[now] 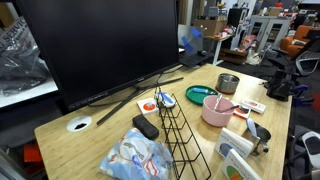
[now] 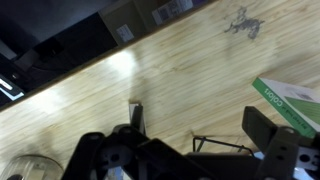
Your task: Remove the book with some green from the book rack and put it on the table
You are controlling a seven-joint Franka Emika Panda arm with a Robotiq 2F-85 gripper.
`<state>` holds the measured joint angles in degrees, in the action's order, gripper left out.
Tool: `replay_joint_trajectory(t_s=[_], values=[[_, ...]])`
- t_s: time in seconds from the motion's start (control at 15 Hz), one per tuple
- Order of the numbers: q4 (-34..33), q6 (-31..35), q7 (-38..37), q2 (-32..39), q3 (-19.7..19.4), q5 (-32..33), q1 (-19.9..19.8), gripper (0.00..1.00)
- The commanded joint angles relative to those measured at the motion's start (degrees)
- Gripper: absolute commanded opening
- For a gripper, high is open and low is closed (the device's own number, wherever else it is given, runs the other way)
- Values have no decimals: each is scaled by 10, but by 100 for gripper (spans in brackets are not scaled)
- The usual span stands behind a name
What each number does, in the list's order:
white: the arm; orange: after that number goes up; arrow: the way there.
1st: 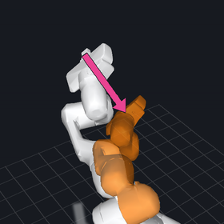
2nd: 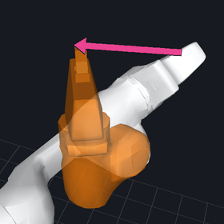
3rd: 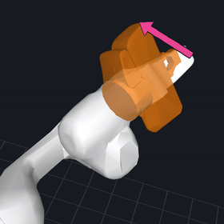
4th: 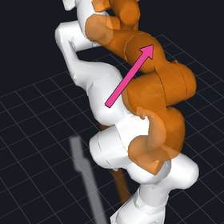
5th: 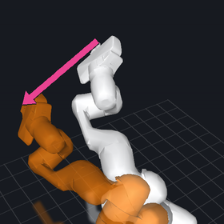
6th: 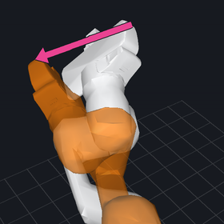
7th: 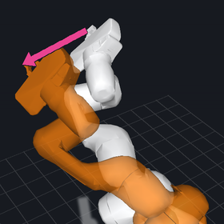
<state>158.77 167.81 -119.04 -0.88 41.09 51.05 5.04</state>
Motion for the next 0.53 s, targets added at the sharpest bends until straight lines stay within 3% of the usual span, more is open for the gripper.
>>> replay_joint_trajectory(t_s=[0.0, 0.07, 0.47], values=[[13, 18, 44, -39, 2, -77, 17, 100], [0, 4, 20, -9, 1, -41, 10, 100], [4, 6, 29, -28, 1, -62, 18, 100]])
